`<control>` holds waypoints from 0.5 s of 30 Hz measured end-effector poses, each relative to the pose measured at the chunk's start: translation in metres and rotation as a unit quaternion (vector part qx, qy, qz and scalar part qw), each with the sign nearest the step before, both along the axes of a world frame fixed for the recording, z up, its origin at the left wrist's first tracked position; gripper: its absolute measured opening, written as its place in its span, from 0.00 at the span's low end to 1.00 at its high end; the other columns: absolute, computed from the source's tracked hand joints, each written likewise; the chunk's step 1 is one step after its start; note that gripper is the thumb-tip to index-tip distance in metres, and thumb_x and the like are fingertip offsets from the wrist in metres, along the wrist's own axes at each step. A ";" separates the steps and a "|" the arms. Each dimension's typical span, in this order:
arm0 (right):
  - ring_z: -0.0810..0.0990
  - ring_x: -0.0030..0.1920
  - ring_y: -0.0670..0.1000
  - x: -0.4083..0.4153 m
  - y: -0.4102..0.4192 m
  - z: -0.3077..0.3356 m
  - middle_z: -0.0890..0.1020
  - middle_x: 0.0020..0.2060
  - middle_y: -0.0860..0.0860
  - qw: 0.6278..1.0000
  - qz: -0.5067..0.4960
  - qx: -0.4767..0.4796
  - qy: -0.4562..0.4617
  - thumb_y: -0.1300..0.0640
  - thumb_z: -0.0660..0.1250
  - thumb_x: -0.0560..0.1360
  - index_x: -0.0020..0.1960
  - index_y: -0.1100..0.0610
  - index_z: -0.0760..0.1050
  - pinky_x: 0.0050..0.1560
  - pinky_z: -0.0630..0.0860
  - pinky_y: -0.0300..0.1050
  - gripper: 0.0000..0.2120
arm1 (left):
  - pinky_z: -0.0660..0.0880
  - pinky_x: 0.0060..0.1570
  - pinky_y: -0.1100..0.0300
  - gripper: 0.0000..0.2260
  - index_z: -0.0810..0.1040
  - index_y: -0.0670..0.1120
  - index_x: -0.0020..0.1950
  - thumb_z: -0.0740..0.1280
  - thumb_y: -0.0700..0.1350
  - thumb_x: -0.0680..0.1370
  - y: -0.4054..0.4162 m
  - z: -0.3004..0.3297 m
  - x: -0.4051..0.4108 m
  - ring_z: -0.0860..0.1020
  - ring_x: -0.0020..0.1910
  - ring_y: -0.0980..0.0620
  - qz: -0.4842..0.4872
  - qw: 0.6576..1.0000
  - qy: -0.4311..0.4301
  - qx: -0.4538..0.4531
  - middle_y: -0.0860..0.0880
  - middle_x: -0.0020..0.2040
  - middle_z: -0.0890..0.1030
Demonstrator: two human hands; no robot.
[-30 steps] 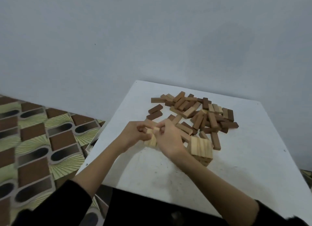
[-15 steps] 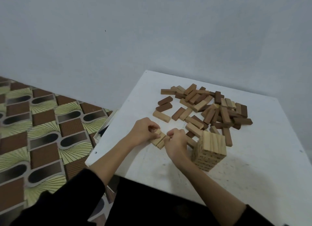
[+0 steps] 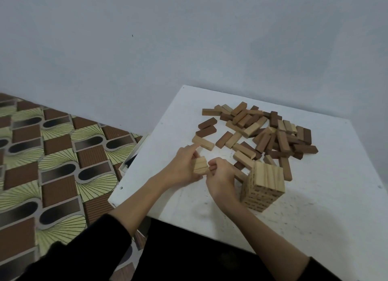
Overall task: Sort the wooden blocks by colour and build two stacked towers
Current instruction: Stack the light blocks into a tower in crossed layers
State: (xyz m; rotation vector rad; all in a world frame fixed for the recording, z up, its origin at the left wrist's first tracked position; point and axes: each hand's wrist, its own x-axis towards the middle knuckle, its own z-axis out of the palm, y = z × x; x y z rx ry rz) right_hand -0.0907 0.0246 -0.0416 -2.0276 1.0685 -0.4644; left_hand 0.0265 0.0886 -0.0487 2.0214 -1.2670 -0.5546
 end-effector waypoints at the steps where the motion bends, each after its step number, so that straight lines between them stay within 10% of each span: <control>1: 0.70 0.43 0.47 0.000 0.000 -0.001 0.71 0.46 0.51 1.000 -0.002 0.003 0.000 0.72 0.59 0.74 0.52 0.61 0.73 0.36 0.66 0.31 0.11 | 0.73 0.49 0.61 0.33 0.68 0.49 0.68 0.75 0.38 0.65 0.000 0.001 0.003 0.72 0.52 0.52 -0.005 1.000 0.009 -0.016 0.49 0.52 0.76; 10: 0.70 0.53 0.46 0.005 -0.004 -0.006 0.71 0.59 0.52 0.999 0.022 0.041 -0.028 0.68 0.67 0.72 0.68 0.58 0.65 0.54 0.74 0.39 0.26 | 0.62 0.52 0.77 0.38 0.63 0.51 0.72 0.76 0.39 0.66 0.008 -0.004 0.022 0.65 0.60 0.55 -0.017 1.000 -0.001 -0.019 0.51 0.60 0.70; 15: 0.71 0.47 0.43 0.004 -0.003 -0.011 0.72 0.60 0.52 0.997 0.045 0.043 -0.053 0.68 0.67 0.72 0.71 0.58 0.62 0.46 0.72 0.31 0.29 | 0.58 0.52 0.82 0.36 0.65 0.47 0.71 0.77 0.40 0.67 0.017 -0.010 0.018 0.67 0.59 0.59 0.016 0.998 0.019 -0.057 0.55 0.58 0.74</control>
